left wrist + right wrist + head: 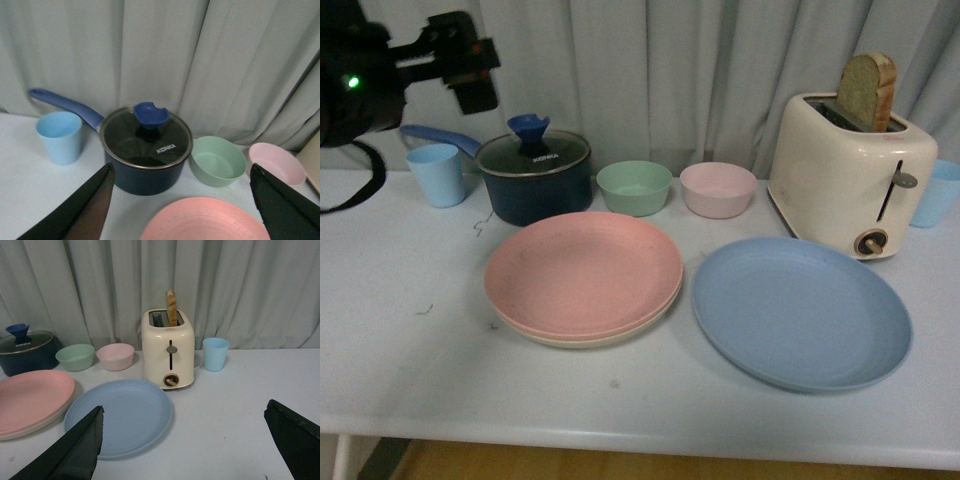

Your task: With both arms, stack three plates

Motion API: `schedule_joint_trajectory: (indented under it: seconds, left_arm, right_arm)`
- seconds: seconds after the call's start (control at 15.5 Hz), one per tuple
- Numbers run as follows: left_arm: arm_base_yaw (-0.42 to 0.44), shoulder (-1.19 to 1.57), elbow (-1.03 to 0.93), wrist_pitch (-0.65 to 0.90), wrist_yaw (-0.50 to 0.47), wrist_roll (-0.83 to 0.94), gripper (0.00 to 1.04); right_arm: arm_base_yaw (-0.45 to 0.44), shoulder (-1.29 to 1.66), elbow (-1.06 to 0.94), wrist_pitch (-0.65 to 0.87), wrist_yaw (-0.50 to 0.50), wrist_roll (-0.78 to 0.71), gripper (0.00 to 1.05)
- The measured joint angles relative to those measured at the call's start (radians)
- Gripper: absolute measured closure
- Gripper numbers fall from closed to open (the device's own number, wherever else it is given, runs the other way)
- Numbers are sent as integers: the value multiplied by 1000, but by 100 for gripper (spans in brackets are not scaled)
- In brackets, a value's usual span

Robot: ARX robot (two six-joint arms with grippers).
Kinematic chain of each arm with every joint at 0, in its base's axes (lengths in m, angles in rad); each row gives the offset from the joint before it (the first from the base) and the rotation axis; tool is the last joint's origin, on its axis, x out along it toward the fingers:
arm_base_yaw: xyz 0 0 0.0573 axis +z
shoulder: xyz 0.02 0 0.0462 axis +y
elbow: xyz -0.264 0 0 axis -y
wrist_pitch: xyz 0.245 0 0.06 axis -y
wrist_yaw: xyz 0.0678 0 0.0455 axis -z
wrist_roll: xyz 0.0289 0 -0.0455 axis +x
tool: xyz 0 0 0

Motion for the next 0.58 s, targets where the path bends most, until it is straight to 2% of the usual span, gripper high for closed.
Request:
schedule_joint_trajectory:
  seconds: [0.06, 0.19, 0.45, 0.51, 0.58]
  left_arm:
    - [14, -37, -106, 99, 1, 67, 35]
    - [48, -144, -254, 196, 10, 121, 56]
    - [69, -318, -468, 218, 49, 145, 98]
    - [80, -365, -517, 216, 54, 147, 103]
    - [93, -404, -572, 272, 58, 147, 103]
  right_arm:
    - [0, 0, 0, -1, 0, 0, 6]
    - [0, 0, 0, 0, 0, 0, 6]
    - [0, 0, 0, 0, 0, 0, 6]
    - [0, 0, 0, 0, 0, 0, 6]
    - [0, 0, 0, 0, 0, 0, 6]
